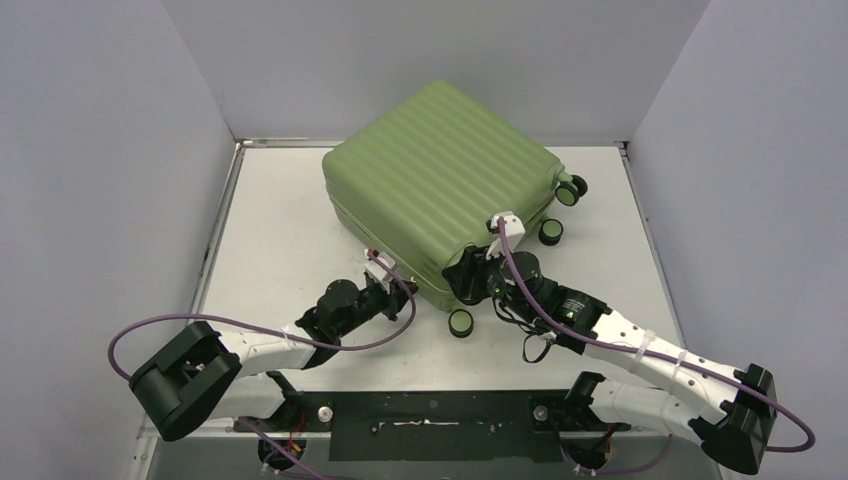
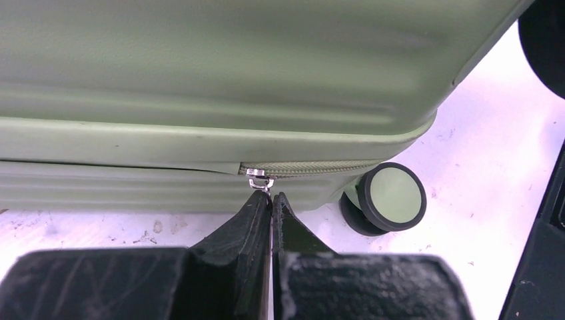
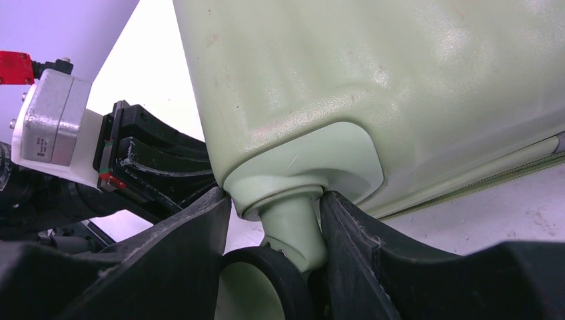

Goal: Pack the luggage
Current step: Zip the luggage at the center of the board.

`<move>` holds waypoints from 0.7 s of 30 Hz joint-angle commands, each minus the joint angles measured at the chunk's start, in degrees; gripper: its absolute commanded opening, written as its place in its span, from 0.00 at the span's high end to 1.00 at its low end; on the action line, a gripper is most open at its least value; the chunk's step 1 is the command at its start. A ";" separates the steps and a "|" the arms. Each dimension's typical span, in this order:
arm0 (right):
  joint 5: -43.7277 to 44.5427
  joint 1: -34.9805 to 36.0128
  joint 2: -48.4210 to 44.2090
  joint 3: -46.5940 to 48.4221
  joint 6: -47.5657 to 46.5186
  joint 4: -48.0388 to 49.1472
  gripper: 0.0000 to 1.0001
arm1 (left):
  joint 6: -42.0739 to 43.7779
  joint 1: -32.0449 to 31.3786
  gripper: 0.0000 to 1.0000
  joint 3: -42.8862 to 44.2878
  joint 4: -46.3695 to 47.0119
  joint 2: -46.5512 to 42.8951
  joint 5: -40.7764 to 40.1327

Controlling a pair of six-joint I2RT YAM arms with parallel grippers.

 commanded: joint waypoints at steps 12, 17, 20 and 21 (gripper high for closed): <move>-5.02 1.54 4.27 -1.65 2.19 -1.55 0.74 | -1.83 -8.25 1.00 -1.51 1.19 -0.38 1.74; -4.77 2.04 4.58 -1.69 2.71 -1.18 0.74 | -1.96 -11.62 1.00 -0.59 2.40 1.35 0.39; -4.59 2.31 4.77 -1.80 3.10 -0.93 0.74 | -1.81 -13.06 1.00 0.12 3.02 2.51 0.11; -4.54 2.40 4.84 -1.86 3.23 -0.84 0.74 | -1.79 -13.40 1.00 0.31 3.24 2.92 0.00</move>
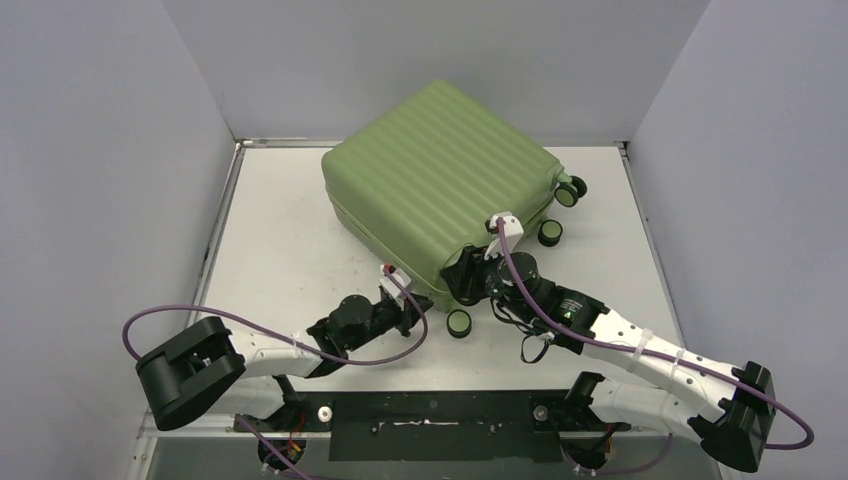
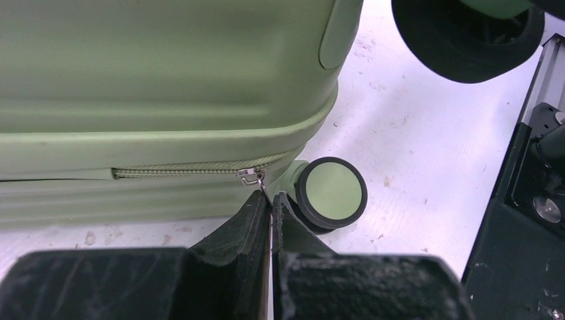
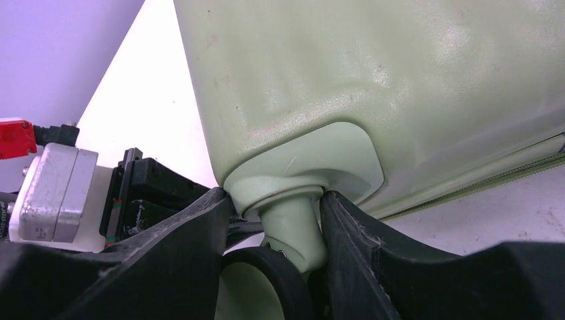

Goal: Pack the luggage
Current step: Zip the luggage at the center of the board.

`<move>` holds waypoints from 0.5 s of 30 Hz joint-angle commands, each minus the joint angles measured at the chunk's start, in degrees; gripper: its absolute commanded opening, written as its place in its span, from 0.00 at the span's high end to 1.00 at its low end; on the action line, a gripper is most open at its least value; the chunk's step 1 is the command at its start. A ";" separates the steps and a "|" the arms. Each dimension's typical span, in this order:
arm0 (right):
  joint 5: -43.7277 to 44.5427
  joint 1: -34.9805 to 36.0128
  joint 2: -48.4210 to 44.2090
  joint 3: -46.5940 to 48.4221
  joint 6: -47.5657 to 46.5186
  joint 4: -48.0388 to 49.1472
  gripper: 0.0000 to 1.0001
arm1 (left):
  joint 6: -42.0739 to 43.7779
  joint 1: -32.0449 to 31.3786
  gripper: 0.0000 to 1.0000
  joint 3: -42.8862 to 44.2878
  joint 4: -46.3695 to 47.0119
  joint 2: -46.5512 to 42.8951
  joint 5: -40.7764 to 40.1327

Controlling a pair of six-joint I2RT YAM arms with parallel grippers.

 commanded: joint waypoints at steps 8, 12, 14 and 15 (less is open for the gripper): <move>-4.60 2.94 5.13 -2.96 4.11 0.10 0.76 | -0.87 -6.20 1.00 3.21 3.77 5.95 5.28; -4.69 3.52 5.99 -3.32 5.13 0.97 0.77 | -0.78 -7.64 1.00 4.71 5.34 8.85 5.08; -4.69 3.76 6.38 -3.51 5.69 1.37 0.78 | -0.68 -8.20 1.00 5.47 6.01 10.27 5.08; -4.69 3.93 6.56 -3.59 5.87 1.50 0.78 | -0.69 -8.46 1.00 5.84 6.35 10.94 5.13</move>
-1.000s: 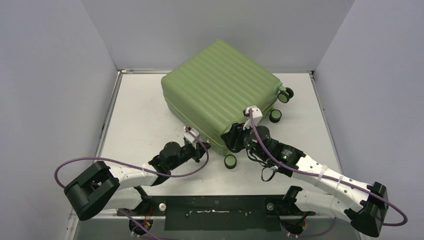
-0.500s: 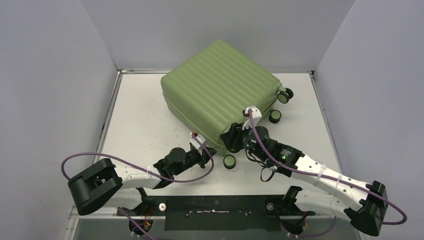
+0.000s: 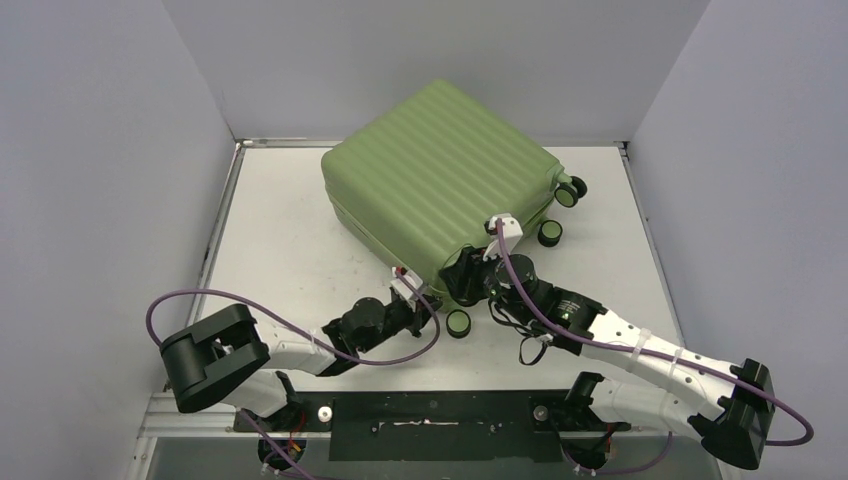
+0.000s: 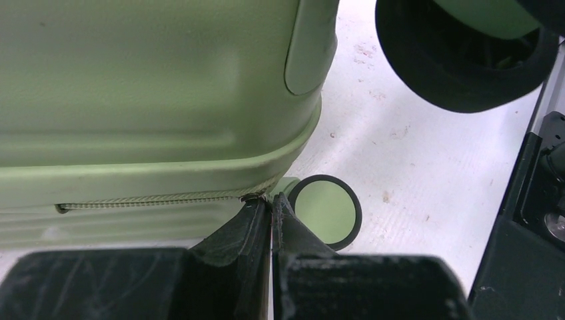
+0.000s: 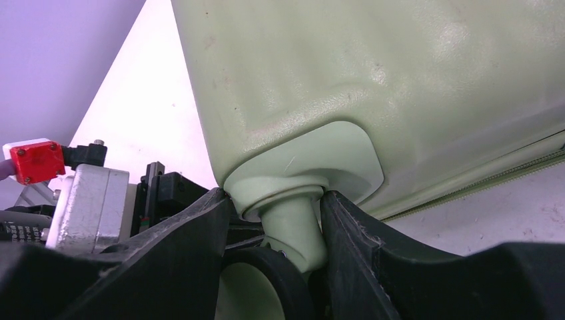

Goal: Pack the luggage
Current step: Zip the luggage at the center of the board.

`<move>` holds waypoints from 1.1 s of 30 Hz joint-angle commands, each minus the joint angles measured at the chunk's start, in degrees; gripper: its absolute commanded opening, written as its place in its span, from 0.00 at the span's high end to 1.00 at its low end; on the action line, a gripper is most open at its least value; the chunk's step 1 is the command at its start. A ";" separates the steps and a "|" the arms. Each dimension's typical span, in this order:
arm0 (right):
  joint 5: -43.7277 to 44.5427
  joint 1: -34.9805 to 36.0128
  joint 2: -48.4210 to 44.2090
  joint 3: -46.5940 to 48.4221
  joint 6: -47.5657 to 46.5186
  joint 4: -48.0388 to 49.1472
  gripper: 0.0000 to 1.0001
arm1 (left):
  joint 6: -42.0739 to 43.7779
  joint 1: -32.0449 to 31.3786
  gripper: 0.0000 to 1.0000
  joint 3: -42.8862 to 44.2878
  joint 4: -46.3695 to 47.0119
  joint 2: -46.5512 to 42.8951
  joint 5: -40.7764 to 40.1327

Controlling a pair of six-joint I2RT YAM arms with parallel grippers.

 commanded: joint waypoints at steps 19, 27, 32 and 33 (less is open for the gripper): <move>-6.14 6.26 9.46 -4.61 10.65 7.21 0.83 | -0.50 -5.93 1.00 1.39 4.44 3.13 6.76; -7.77 7.96 16.37 -1.59 12.69 12.52 0.82 | -0.19 -6.15 1.00 -4.53 -0.43 -7.60 1.18; -5.57 8.45 15.66 0.76 11.26 9.81 0.68 | -0.70 -6.24 1.00 -7.83 -8.73 -18.35 -4.70; -5.07 8.58 15.14 1.27 10.78 8.23 0.64 | -0.92 -6.24 0.98 -8.48 -10.50 -20.99 -5.51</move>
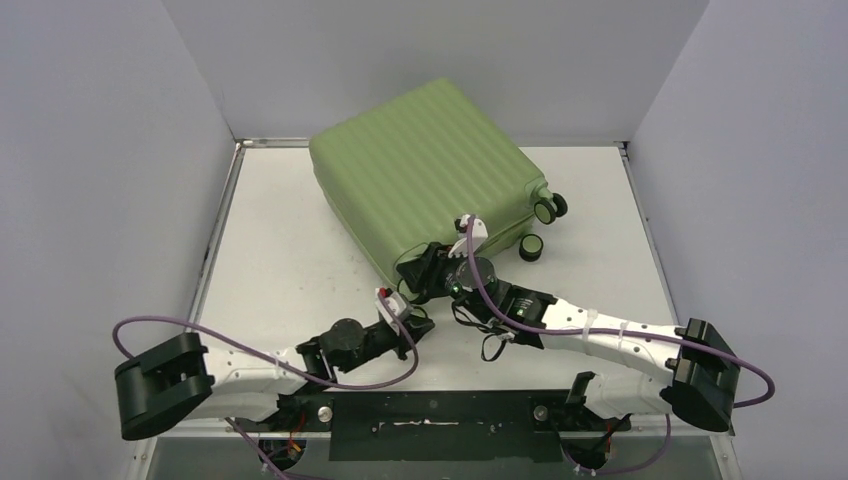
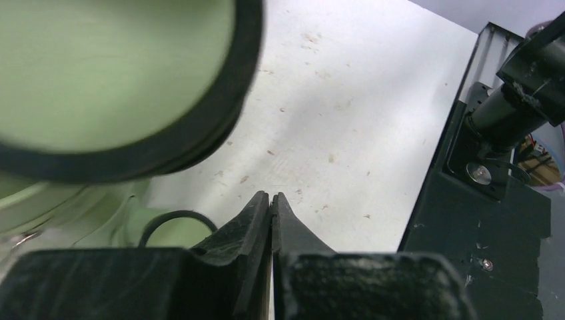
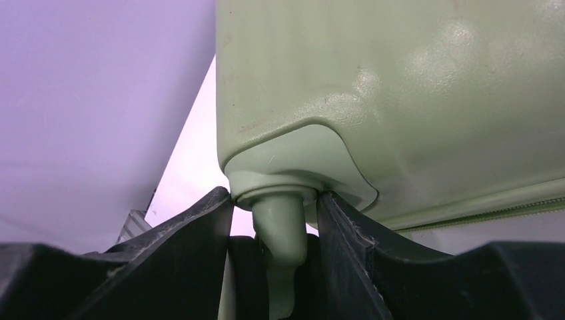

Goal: Pack the luggage
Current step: Zip the luggage at the center of the board.

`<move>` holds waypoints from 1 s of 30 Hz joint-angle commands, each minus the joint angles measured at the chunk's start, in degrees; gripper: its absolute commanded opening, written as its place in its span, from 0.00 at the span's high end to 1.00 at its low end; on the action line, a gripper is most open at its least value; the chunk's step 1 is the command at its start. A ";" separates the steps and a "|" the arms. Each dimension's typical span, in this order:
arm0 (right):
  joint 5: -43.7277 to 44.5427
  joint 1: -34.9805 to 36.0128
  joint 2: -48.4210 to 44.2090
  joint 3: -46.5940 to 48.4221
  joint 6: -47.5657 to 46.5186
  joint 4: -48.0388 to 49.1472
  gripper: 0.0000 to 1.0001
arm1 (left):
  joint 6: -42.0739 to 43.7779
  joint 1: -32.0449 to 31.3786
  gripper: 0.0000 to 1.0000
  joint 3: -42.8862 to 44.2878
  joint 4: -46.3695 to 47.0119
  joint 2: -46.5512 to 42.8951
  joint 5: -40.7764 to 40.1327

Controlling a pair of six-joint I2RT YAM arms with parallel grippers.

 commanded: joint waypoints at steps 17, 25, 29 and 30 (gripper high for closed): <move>1.30 -1.06 -11.60 17.86 -22.42 -39.90 0.13 | -12.74 -0.27 0.03 1.34 -38.18 -40.68 -24.76; -1.13 -28.90 -16.57 18.80 -21.78 -34.48 0.13 | -22.39 0.61 0.03 9.16 -48.07 -38.62 -40.49; -12.48 -44.26 -13.37 20.24 -17.10 -28.86 0.14 | -21.29 2.73 0.03 16.92 -52.77 -33.54 -41.19; -11.90 -45.00 -11.71 21.63 -17.18 -28.49 0.13 | -21.25 3.43 0.03 19.30 -54.45 -31.75 -40.86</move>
